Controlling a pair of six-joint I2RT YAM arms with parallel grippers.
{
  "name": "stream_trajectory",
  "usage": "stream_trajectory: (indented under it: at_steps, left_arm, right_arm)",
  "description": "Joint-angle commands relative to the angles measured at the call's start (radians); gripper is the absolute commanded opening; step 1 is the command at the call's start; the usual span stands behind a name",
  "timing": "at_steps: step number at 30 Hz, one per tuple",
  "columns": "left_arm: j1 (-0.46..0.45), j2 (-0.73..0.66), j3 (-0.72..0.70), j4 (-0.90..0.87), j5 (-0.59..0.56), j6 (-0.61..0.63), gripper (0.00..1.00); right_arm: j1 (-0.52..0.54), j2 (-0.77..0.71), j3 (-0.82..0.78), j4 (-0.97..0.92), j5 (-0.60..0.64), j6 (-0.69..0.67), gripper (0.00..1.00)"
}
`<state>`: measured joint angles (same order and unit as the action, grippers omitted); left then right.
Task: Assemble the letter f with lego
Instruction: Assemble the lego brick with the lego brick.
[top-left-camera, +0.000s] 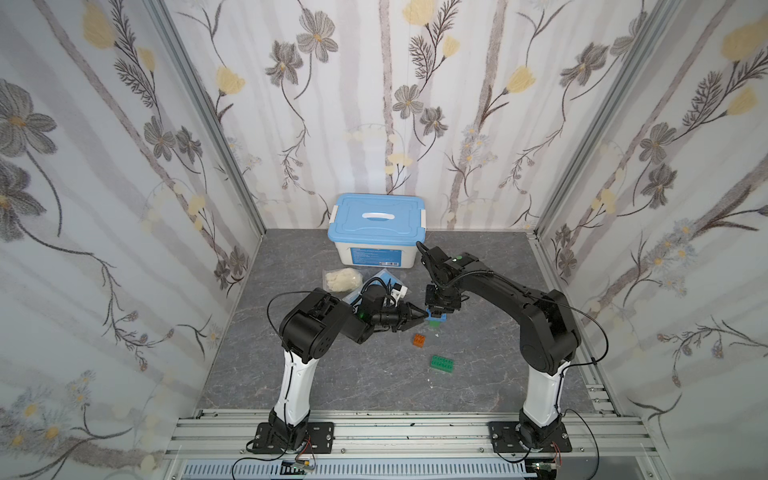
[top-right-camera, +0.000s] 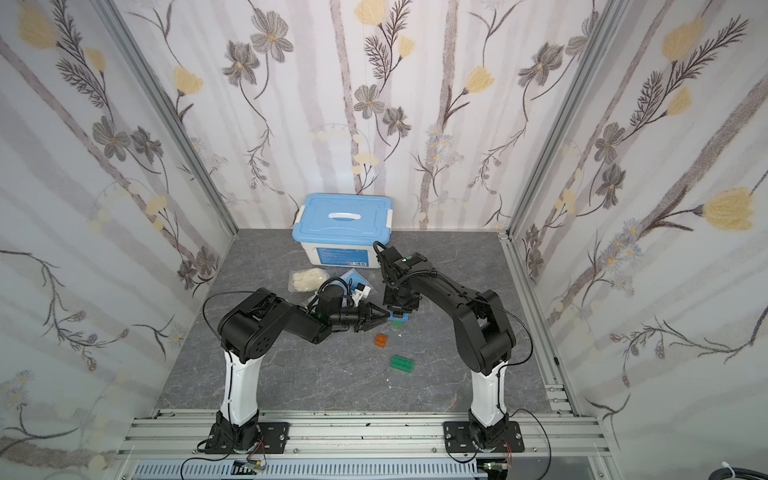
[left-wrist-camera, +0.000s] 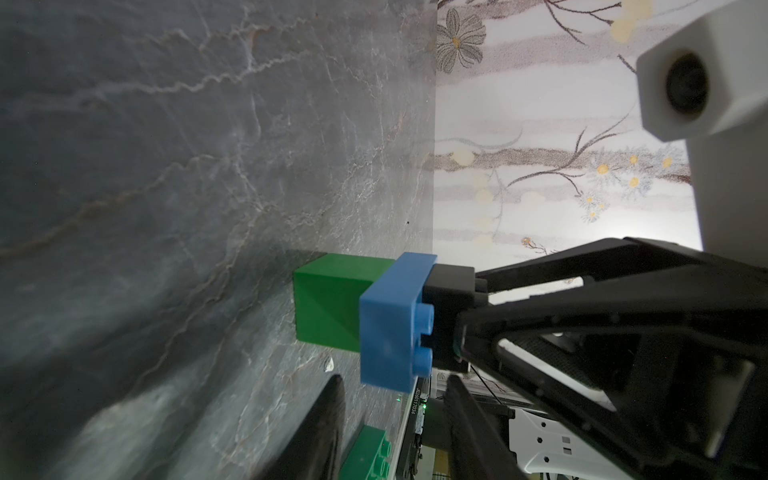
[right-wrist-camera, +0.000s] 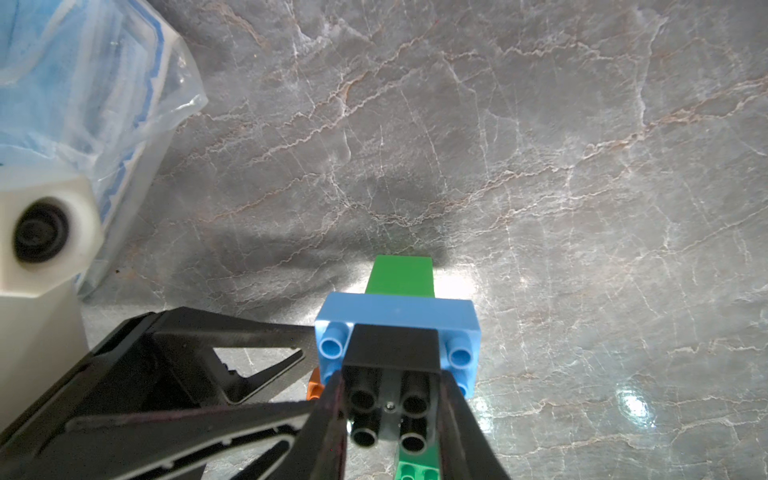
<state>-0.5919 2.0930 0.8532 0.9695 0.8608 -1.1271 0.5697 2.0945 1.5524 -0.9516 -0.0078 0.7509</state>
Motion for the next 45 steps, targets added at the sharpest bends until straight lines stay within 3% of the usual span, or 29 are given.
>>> stream_trajectory:
  at_steps: [1,12,27,39,45]
  left_arm:
    - [0.001,-0.005,0.002,0.039,0.007,-0.01,0.42]
    - [0.0,-0.008,0.005,0.019,0.006,-0.003,0.44]
    - [0.004,-0.031,0.005,-0.049,-0.001,0.039,0.65]
    - [0.017,-0.039,-0.002,-0.064,-0.012,0.046,0.66]
    - [0.023,-0.039,0.0,-0.093,-0.018,0.057,0.66]
  right_arm:
    - [-0.002,0.027,-0.015,0.035,-0.011,-0.001,0.18]
    - [-0.003,0.024,0.033,0.008,-0.002,-0.019,0.21]
    - [-0.003,0.027,0.077,-0.018,0.002,-0.033,0.39]
    - [-0.003,0.036,0.085,-0.015,-0.004,-0.045,0.49]
    - [0.001,0.053,0.084,-0.006,-0.024,-0.046,0.49]
